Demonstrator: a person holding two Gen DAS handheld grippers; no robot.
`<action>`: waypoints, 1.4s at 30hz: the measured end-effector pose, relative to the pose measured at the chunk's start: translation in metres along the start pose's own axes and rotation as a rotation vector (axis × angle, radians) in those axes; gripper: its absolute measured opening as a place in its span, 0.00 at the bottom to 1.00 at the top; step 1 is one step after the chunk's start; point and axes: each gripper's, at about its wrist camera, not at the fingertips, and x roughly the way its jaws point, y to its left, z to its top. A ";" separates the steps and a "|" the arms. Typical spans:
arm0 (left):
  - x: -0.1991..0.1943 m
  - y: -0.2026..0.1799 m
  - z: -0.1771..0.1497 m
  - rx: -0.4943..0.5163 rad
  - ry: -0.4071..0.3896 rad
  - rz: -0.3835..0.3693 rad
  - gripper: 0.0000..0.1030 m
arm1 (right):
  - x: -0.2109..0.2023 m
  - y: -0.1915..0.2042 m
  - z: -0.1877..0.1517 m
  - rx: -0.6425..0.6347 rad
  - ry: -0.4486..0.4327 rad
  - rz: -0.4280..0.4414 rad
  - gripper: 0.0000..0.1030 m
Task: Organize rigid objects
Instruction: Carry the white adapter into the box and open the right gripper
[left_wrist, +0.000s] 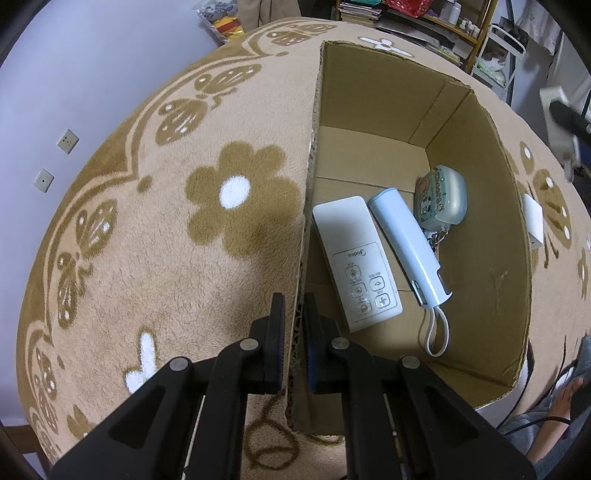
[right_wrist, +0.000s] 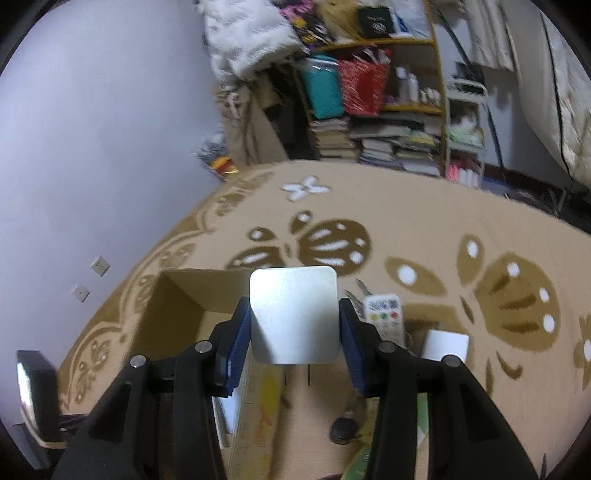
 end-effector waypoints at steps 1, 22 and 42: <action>0.000 0.000 0.000 -0.001 0.000 -0.002 0.08 | -0.003 0.007 0.001 -0.014 -0.008 0.010 0.47; 0.001 0.002 0.000 -0.004 0.001 -0.004 0.09 | 0.028 0.089 -0.034 -0.223 0.089 0.179 0.47; 0.001 0.003 0.000 -0.003 0.004 -0.009 0.09 | 0.064 0.092 -0.057 -0.275 0.202 0.146 0.48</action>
